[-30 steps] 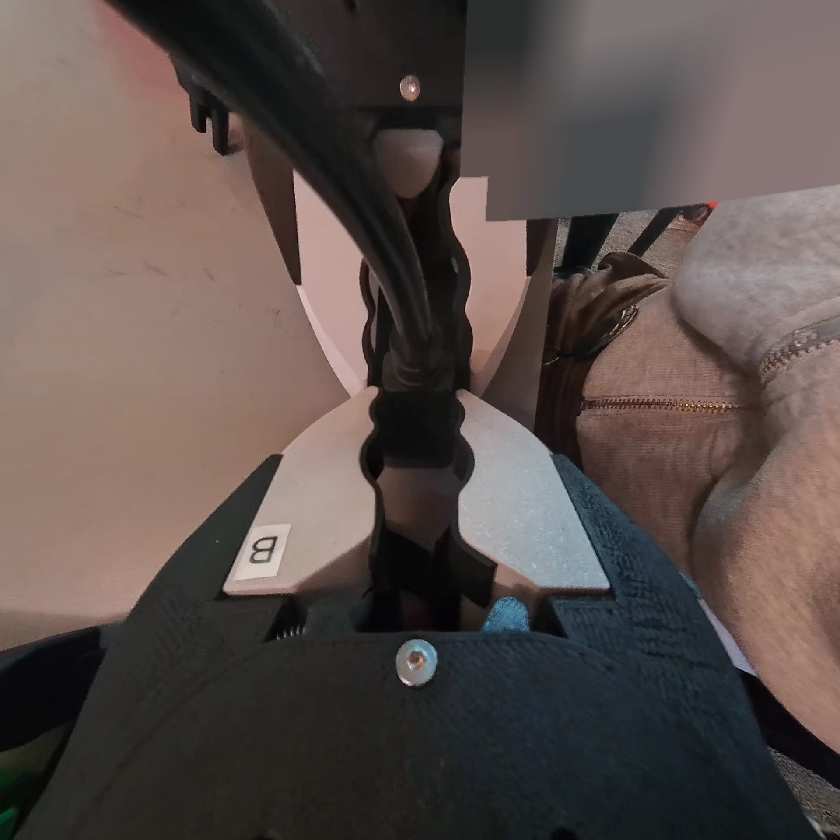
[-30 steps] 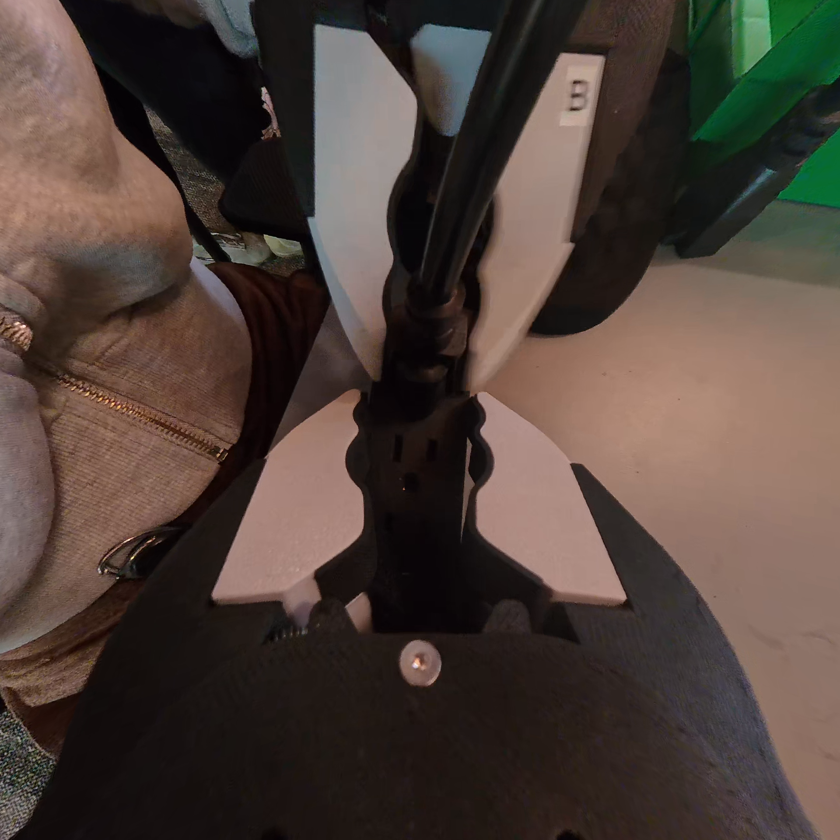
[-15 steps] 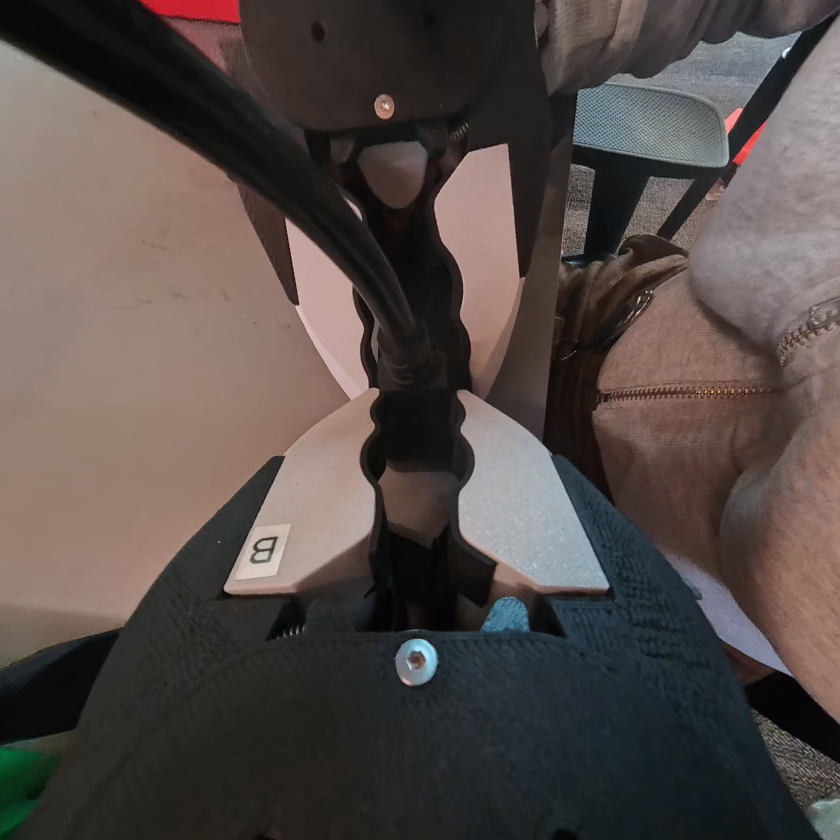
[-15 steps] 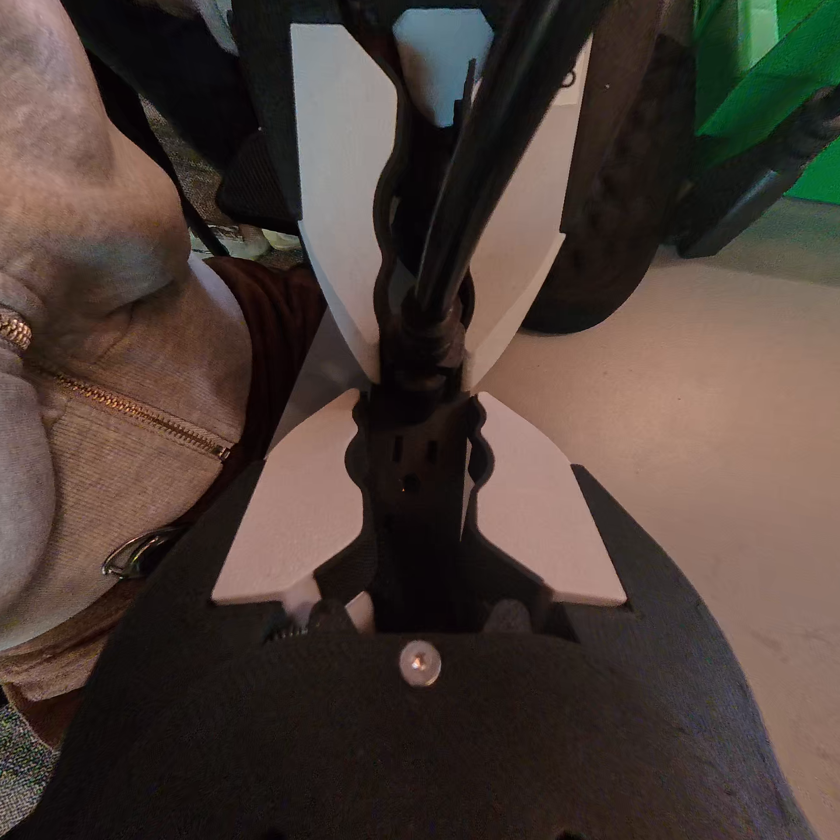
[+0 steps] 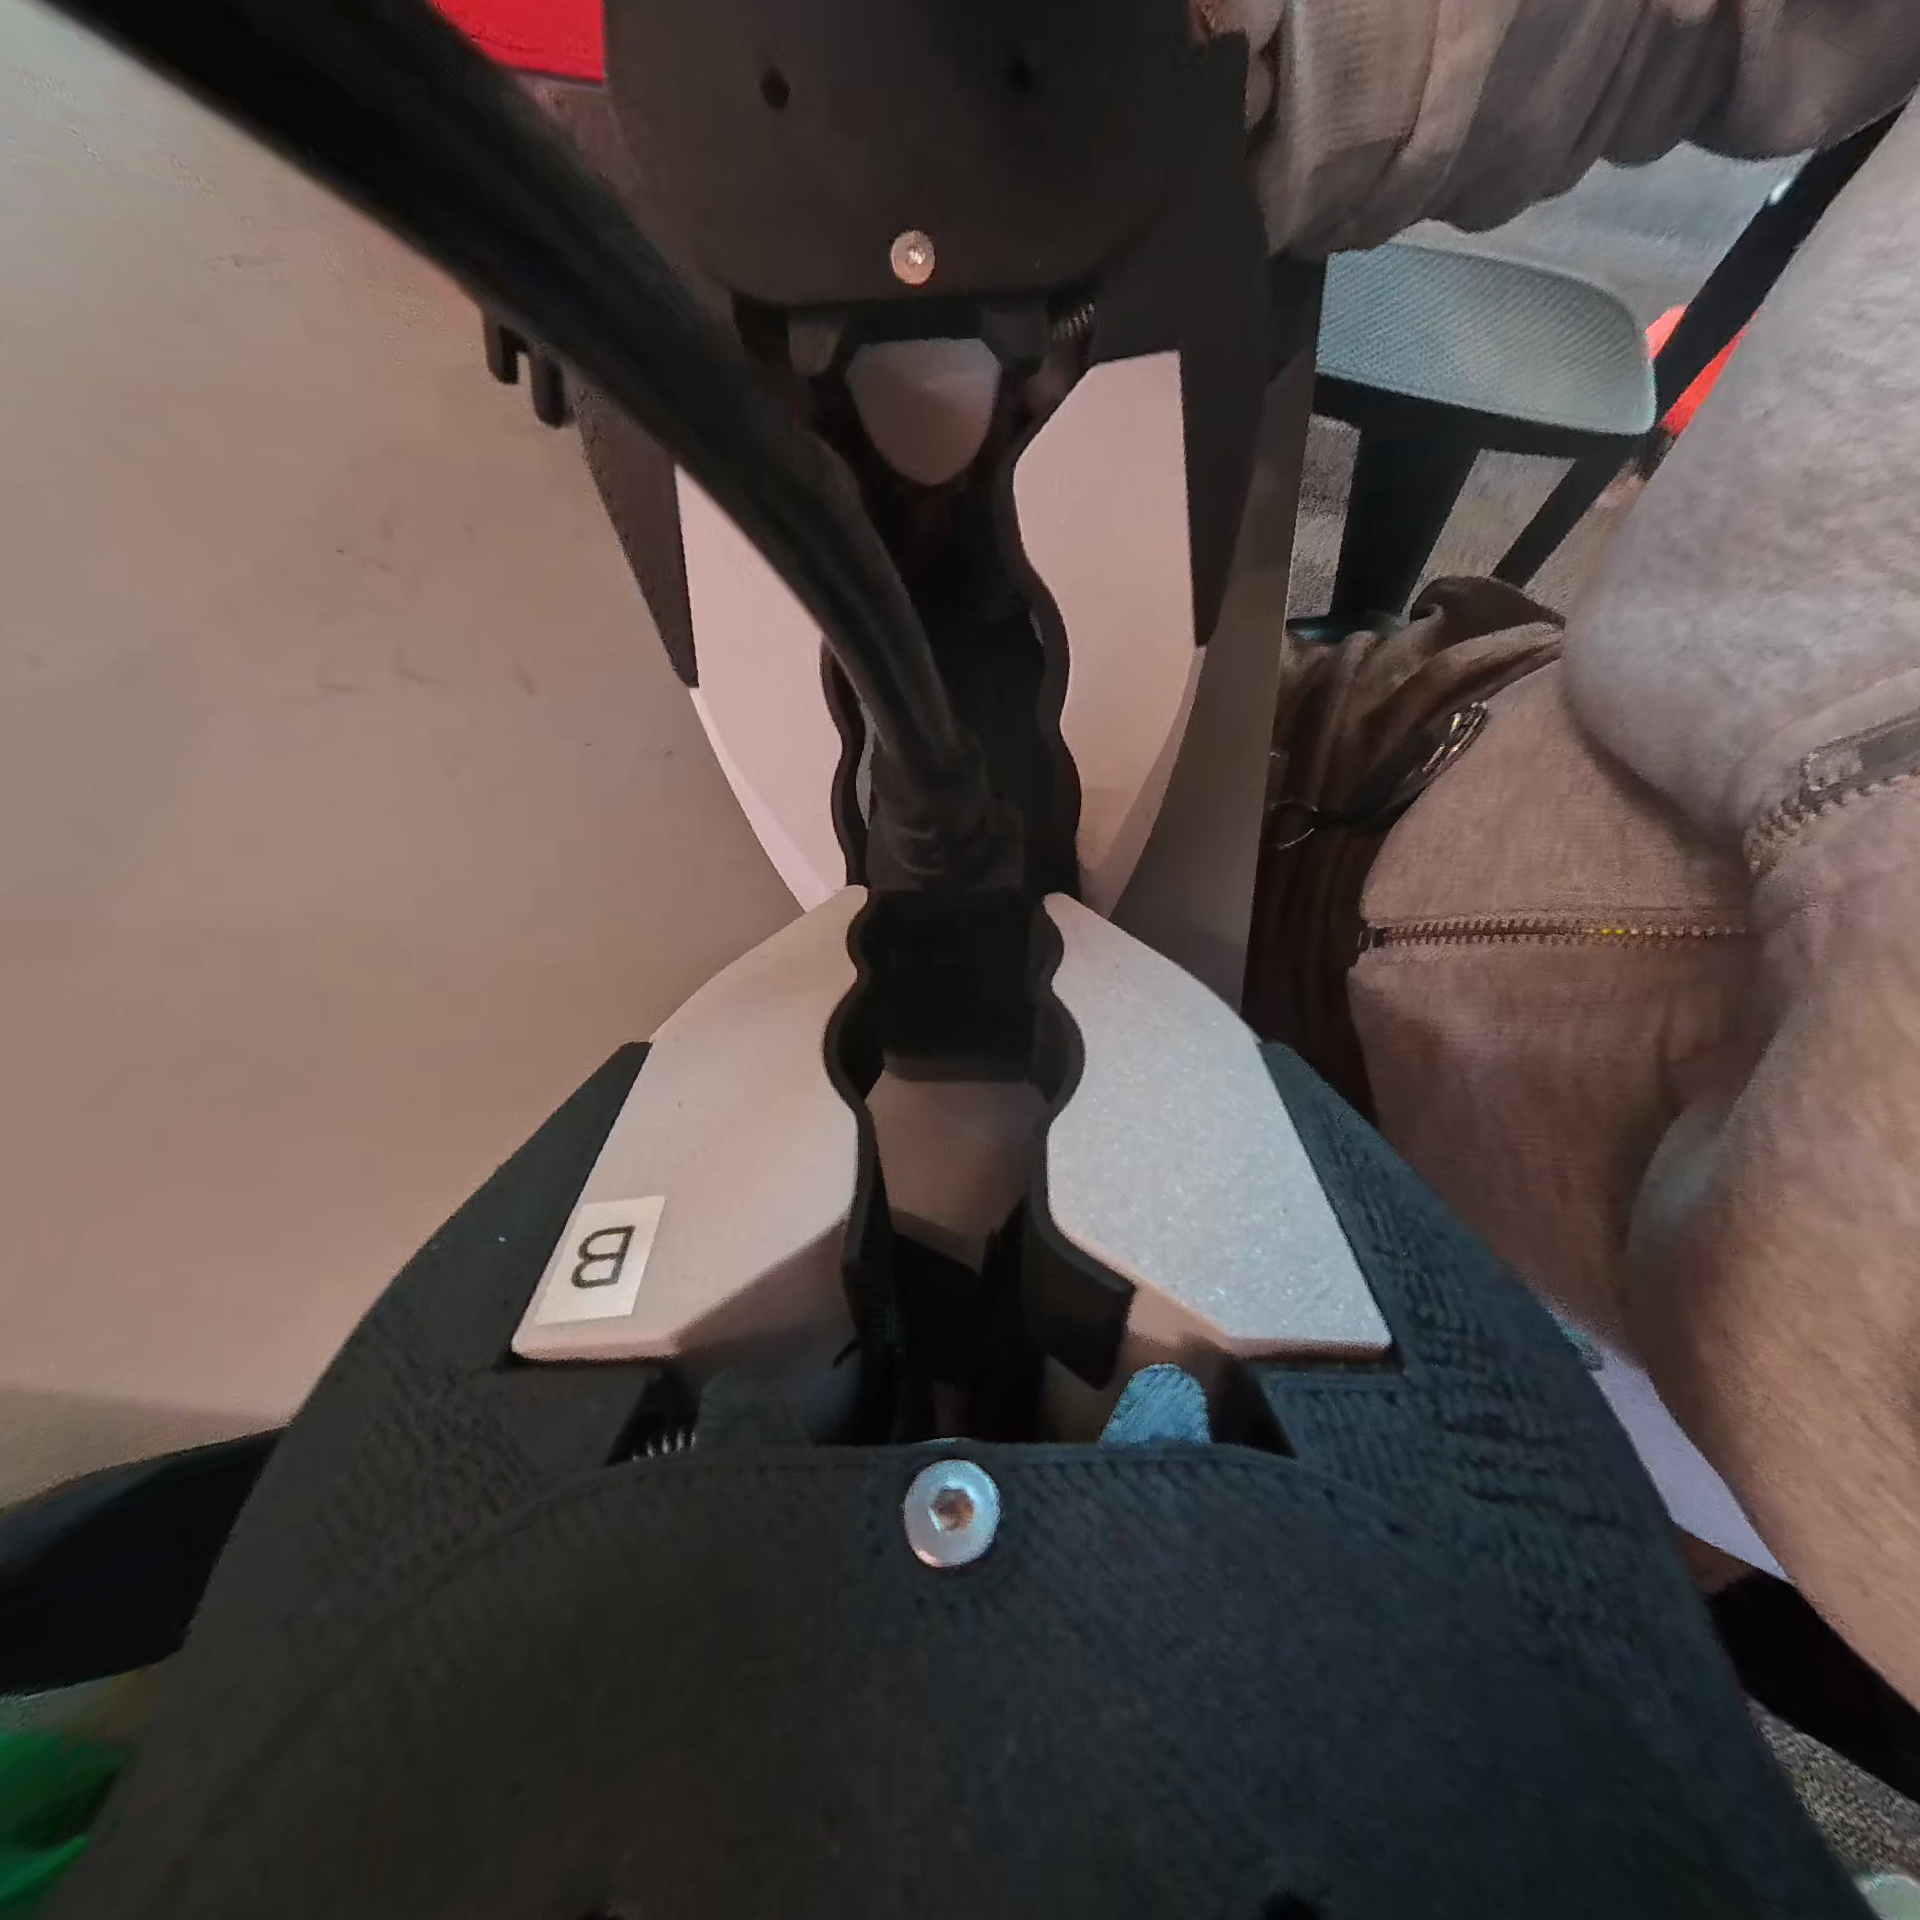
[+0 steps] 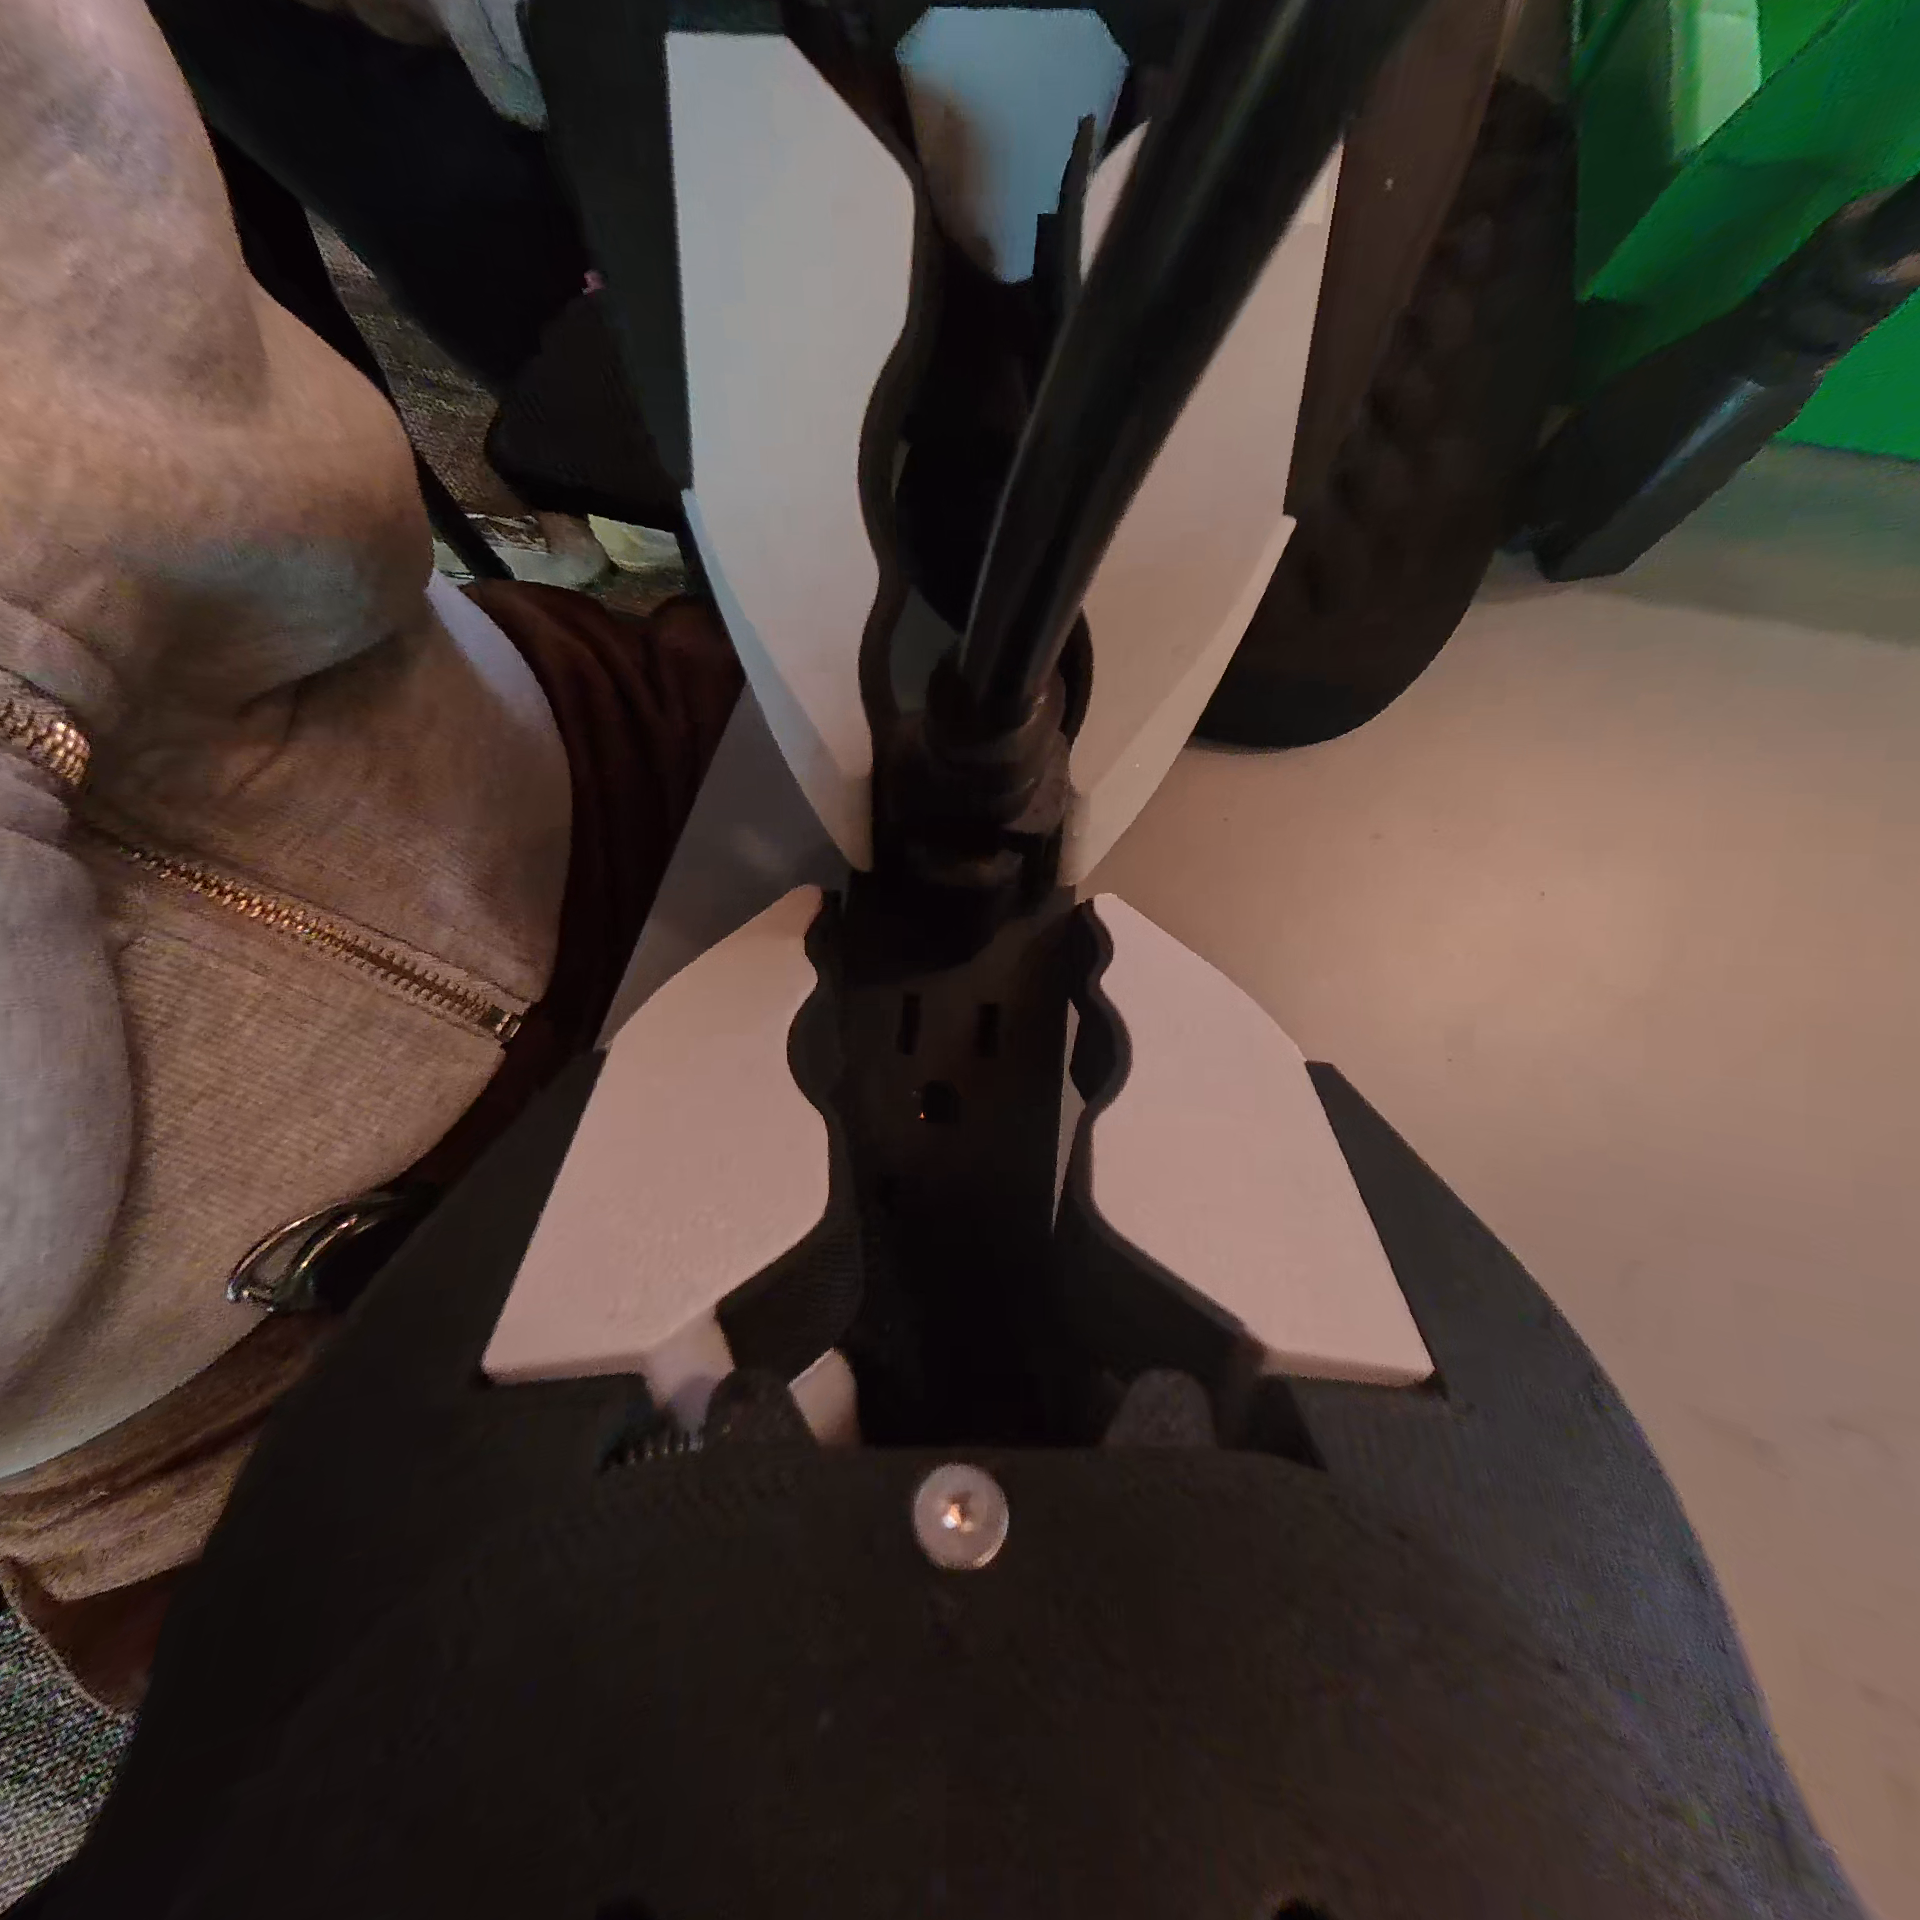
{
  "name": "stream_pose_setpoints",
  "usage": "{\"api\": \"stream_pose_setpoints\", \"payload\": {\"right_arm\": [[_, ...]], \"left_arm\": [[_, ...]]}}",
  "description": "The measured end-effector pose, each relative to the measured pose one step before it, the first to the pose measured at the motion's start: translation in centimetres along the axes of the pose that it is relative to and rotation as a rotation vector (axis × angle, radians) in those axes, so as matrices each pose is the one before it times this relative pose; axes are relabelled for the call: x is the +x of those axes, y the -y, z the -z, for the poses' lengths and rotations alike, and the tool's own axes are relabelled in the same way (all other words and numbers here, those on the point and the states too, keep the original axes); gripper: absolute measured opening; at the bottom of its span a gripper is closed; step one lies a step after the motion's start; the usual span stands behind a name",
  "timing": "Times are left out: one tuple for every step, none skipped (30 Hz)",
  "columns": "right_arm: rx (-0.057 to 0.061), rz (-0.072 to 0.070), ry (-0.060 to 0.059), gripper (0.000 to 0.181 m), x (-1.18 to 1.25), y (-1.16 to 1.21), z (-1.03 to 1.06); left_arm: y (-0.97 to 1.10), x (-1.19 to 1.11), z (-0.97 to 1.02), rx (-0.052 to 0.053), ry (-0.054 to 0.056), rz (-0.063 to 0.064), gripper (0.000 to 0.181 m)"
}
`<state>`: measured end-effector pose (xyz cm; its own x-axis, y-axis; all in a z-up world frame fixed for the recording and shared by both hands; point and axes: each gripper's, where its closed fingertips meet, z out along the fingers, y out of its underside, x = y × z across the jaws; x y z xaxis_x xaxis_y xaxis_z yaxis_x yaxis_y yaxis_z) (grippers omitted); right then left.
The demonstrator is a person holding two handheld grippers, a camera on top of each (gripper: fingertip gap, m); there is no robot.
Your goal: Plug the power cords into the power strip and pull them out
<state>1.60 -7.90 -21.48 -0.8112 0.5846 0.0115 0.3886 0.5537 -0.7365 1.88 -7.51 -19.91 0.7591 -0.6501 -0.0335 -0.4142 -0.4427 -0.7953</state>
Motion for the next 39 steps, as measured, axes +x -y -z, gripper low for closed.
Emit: {"api": "stream_pose_setpoints", "payload": {"right_arm": [[0.0104, -0.0030, 0.0014, 0.045, -0.010, 0.130, -0.024], [0.0111, -0.0034, 0.0010, 0.045, 0.001, 0.158, -0.019], [0.0065, -0.0034, 0.0044, 0.045, -0.060, 0.110, -0.029], [-0.0009, -0.0004, 0.0025, 0.045, -0.048, 0.022, -0.033], [-0.0081, 0.0059, -0.0033, 0.045, 0.001, -0.070, -0.043], [-0.0151, 0.0067, -0.0040, 0.045, 0.019, -0.123, -0.046], [-0.0107, 0.0018, 0.0027, 0.045, 0.012, -0.071, -0.028], [-0.0004, -0.0011, 0.0066, 0.045, -0.008, -0.033, 0.046], [-0.0005, 0.0015, 0.0052, 0.045, -0.053, -0.080, 0.083], [0.0005, 0.0012, 0.0017, 0.045, -0.045, -0.034, 0.040], [0.0009, 0.0012, -0.0036, 0.045, 0.000, -0.014, 0.006], [0.0031, -0.0004, -0.0065, 0.045, 0.035, 0.027, -0.007], [0.0072, -0.0023, -0.0074, 0.045, 0.044, 0.069, -0.023], [0.0090, -0.0024, -0.0046, 0.045, 0.028, 0.139, -0.028], [0.0078, -0.0021, -0.0028, 0.045, 0.052, 0.130, -0.042], [0.0006, -0.0016, -0.0001, 0.045, 0.041, 0.040, -0.042], [-0.0034, 0.0008, 0.0013, 0.045, 0.003, -0.020, -0.019], [-0.0039, 0.0036, -0.0011, 0.045, -0.005, -0.046, -0.006], [-0.0108, 0.0046, -0.0004, 0.045, 0.026, -0.094, -0.019], [-0.0111, 0.0036, 0.0037, 0.045, 0.037, -0.081, -0.005], [-0.0009, 0.0002, 0.0096, 0.045, -0.043, -0.059, 0.070], [0.0008, -0.0006, 0.0094, 0.045, -0.096, -0.091, 0.103], [-0.0005, 0.0017, 0.0009, 0.045, -0.073, -0.041, 0.042], [0.0001, 0.0006, -0.0031, 0.045, -0.022, -0.012, 0.000], [0.0024, -0.0024, -0.0045, 0.045, 0.031, 0.011, -0.010], [0.0050, -0.0026, -0.0086, 0.045, 0.065, 0.068, -0.038], [0.0051, -0.0028, -0.0096, 0.045, 0.073, 0.109, -0.081], [0.0013, -0.0020, -0.0053, 0.045, 0.076, 0.077, -0.076], [-0.0008, -0.0010, 0.0008, 0.045, 0.025, 0.018, -0.027], [-0.0002, 0.0005, 0.0030, 0.045, -0.017, -0.019, 0.019], [-0.0057, 0.0044, 0.0025, 0.045, -0.028, -0.061, 0.027], [-0.0070, 0.0030, 0.0062, 0.045, -0.024, -0.059, 0.029], [-0.0023, 0.0005, 0.0106, 0.045, -0.053, -0.077, 0.080], [-0.0012, -0.0001, 0.0080, 0.045, -0.072, -0.129, 0.158], [0.0003, -0.0012, -0.0001, 0.045, -0.021, -0.102, 0.111], [0.0014, -0.0024, -0.0040, 0.045, 0.010, -0.033, 0.015], [0.0042, -0.0051, -0.0041, 0.045, 0.043, 0.027, -0.030], [0.0056, -0.0039, -0.0064, 0.045, 0.035, 0.105, -0.074], [0.0047, -0.0017, -0.0057, 0.045, 0.025, 0.151, -0.115]], "left_arm": [[-0.046, 0.019, 0.200, 0.0129, -0.0064, 0.0159, 0.024], [0.027, -0.017, 0.205, 0.0183, -0.0051, 0.0171, 0.024], [-0.003, 0.067, 0.132, 0.0097, -0.0085, 0.0118, 0.024], [-0.041, 0.046, 0.039, -0.0001, 0.0003, 0.0007, 0.024], [-0.091, 0.022, -0.056, -0.0069, 0.0044, -0.0117, 0.024], [-0.111, -0.004, -0.137, -0.0125, 0.0002, -0.0095, 0.024], [0.051, 0.010, -0.124, -0.0104, 0.0014, -0.0227, 0.024], [0.111, -0.011, -0.127, -0.0109, 0.0096, -0.0215, 0.024], [0.088, 0.044, -0.125, -0.0124, 0.0144, -0.0305, 0.024], [0.042, 0.046, -0.042, -0.0109, 0.0059, -0.0143, 0.024], [-0.004, 0.004, 0.012, -0.0008, -0.0021, 0.0138, 0.024], [-0.017, -0.029, 0.038, 0.0128, -0.0016, 0.0181, 0.024], [-0.024, -0.064, 0.143, 0.0225, -0.0008, 0.0294, 0.024], [-0.051, -0.025, 0.231, 0.0154, -0.0090, 0.0292, 0.024], [-0.003, -0.051, 0.202, 0.0118, -0.0066, 0.0253, 0.024], [-0.065, -0.050, 0.078, 0.0044, -0.0015, 0.0137, 0.024], [-0.053, 0.020, -0.007, -0.0027, -0.0002, -0.0017, 0.024], [-0.010, 0.011, -0.025, -0.0017, 0.0006, -0.0040, 0.024], [-0.085, -0.012, -0.131, -0.0161, -0.0004, -0.0072, 0.024], [0.108, -0.024, -0.145, -0.0206, 0.0061, -0.0286, 0.024], [0.149, 0.016, -0.185, -0.0301, 0.0227, -0.0607, 0.024], [0.120, 0.097, -0.120, -0.0335, 0.0189, -0.0383, 0.024], [0.044, 0.053, -0.045, -0.0147, 0.0039, -0.0055, 0.024], [0.003, 0.039, 0.013, 0.0071, -0.0069, 0.0095, 0.024], [-0.020, -0.013, 0.044, 0.0266, -0.0094, 0.0312, 0.024], [-0.048, -0.056, 0.132, 0.0404, -0.0121, 0.0453, 0.024], [-0.117, -0.100, 0.261, 0.0287, -0.0144, 0.0446, 0.024], [-0.082, -0.066, 0.174, 0.0137, -0.0081, 0.0279, 0.024], [-0.016, -0.028, 0.035, 0.0026, 0.0031, 0.0010, 0.024], [0.004, 0.034, -0.032, -0.0017, 0.0044, -0.0101, 0.024], [0.008, 0.047, -0.089, -0.0109, 0.0038, -0.0171, 0.024], [0.072, 0.035, -0.145, -0.0243, 0.0128, -0.0426, 0.024], [0.140, 0.062, -0.202, -0.0439, 0.0278, -0.0791, 0.024], [0.147, 0.041, -0.184, -0.0404, 0.0196, -0.0441, 0.025], [0.094, 0.029, -0.098, -0.0099, 0.0000, 0.0020, 0.025], [0.011, -0.006, -0.020, 0.0160, -0.0114, 0.0174, 0.024], [-0.014, -0.021, 0.057, 0.0301, -0.0120, 0.0295, 0.024], [-0.065, -0.043, 0.166, 0.0370, -0.0084, 0.0268, 0.024], [-0.125, -0.022, 0.269, 0.0318, -0.0159, 0.0341, 0.024]]}}
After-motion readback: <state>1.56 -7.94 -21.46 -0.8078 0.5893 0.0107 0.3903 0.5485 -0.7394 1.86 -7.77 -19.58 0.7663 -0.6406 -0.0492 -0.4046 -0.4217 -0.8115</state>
